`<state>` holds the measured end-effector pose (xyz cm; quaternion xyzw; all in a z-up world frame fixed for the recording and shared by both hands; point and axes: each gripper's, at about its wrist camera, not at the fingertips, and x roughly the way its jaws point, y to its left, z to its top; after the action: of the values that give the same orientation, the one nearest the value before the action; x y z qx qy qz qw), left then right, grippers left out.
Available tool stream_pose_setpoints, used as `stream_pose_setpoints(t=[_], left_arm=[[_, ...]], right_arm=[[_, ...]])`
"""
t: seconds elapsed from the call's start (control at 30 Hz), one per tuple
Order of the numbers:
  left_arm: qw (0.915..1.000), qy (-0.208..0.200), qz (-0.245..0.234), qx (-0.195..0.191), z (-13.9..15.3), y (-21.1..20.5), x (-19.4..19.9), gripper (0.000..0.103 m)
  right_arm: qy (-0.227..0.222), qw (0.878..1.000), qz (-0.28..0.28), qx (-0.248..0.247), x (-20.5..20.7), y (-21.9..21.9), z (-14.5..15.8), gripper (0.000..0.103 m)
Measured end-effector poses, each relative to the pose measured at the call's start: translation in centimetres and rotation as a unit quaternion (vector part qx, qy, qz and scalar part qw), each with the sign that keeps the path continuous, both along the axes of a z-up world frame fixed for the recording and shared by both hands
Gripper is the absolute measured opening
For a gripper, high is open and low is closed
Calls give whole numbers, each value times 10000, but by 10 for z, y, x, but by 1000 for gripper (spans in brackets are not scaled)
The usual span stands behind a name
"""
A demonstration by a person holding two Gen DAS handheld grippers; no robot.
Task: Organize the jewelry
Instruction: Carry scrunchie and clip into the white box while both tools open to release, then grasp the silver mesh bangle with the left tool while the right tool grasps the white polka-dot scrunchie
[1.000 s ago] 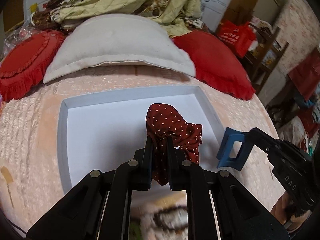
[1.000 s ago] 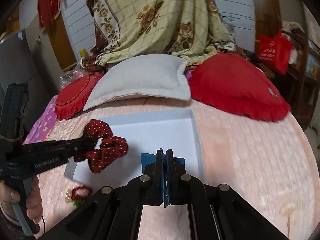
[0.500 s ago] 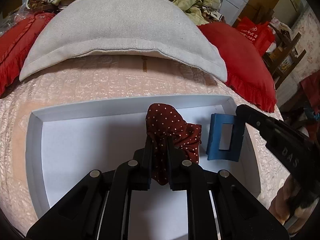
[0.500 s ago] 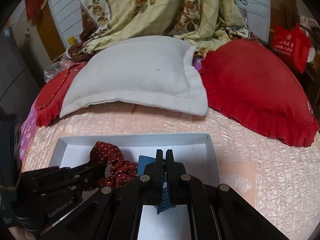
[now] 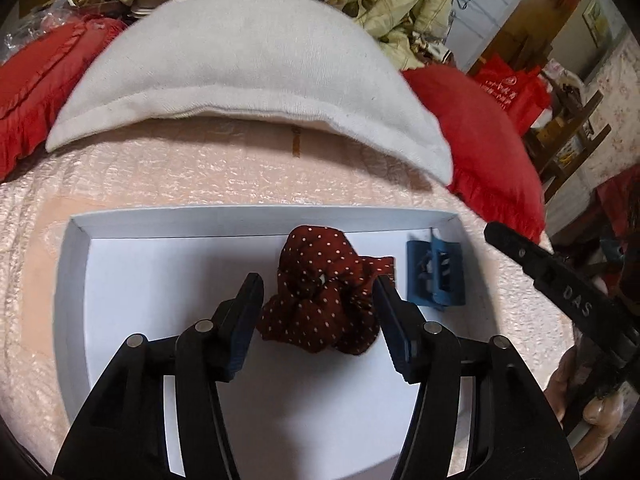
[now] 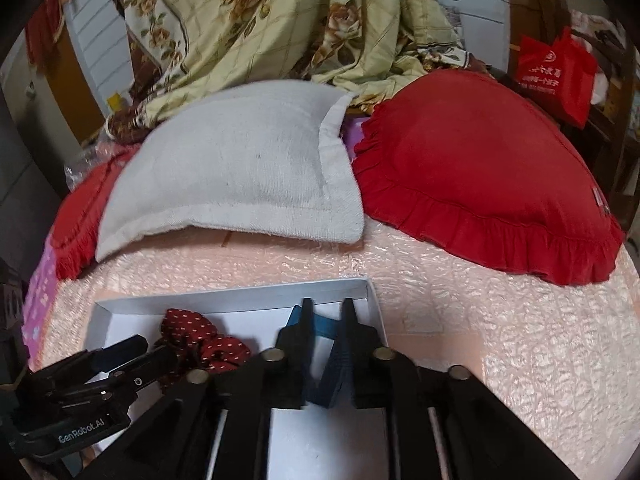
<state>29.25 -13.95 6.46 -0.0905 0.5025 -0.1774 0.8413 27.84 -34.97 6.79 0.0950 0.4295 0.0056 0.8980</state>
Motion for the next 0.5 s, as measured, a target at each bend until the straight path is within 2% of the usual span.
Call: stream_pose_setpoints(t=[0.03, 0.07, 0.27, 0.4, 0.5], left_arm=[[10000, -11, 9, -44, 7, 3, -5, 56], [10000, -25, 28, -58, 11, 6, -8, 56], [9990, -332, 301, 4, 51, 44, -64, 56], [9970, -536, 478, 282, 60, 73, -111, 56], [9952, -610, 513, 566, 56, 87, -147, 57]], right_arm=[[-74, 10000, -21, 18, -7, 0, 5, 40], [-150, 9999, -46, 4, -15, 1, 10, 42], [-250, 9996, 112, -76, -78, 11, 30, 43], [-291, 9990, 324, -108, -138, 25, 27, 43], [-334, 9981, 477, -177, -178, 35, 18, 43]])
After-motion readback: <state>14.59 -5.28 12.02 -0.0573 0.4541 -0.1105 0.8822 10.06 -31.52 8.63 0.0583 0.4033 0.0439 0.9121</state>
